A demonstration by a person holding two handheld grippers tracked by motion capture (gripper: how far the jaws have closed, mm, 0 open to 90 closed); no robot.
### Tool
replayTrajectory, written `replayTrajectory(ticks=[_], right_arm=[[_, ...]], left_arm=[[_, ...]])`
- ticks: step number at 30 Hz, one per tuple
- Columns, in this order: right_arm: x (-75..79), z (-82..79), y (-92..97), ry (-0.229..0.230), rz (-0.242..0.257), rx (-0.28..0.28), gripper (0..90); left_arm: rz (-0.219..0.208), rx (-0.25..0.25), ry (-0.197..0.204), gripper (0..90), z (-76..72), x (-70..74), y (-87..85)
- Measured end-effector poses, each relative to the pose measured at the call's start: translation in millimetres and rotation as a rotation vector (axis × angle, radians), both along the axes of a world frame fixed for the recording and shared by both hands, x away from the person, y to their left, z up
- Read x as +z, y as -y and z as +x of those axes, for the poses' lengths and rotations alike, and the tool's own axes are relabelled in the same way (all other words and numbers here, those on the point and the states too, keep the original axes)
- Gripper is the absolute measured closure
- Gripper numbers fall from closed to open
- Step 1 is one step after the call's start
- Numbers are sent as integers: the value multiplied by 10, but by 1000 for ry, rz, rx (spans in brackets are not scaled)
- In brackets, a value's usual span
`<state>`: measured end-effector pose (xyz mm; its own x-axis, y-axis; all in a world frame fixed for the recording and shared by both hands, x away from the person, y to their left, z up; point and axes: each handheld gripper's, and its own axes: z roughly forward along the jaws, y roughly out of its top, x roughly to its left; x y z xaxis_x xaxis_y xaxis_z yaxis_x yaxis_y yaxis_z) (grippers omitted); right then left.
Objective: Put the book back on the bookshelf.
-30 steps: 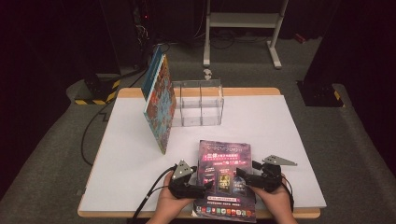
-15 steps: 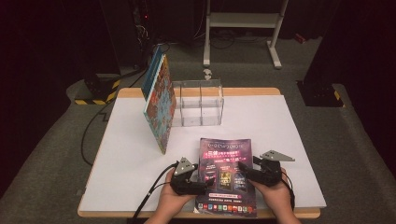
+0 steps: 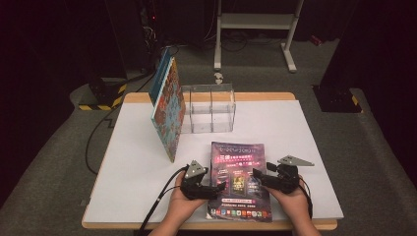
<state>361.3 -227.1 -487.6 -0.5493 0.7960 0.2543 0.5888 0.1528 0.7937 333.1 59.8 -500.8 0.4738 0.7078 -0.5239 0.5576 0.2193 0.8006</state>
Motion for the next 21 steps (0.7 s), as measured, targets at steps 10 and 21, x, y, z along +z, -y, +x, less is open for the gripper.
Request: replayTrajectory(ticks=[10,21], right_arm=[[-32,-120,41,4,23,16,281],[-44,-135,-27,-11,19,21,209]], left_arm=[[-37,4,-43,14,116,-31,60],[-24,-16,-67,0,199,-23,145]])
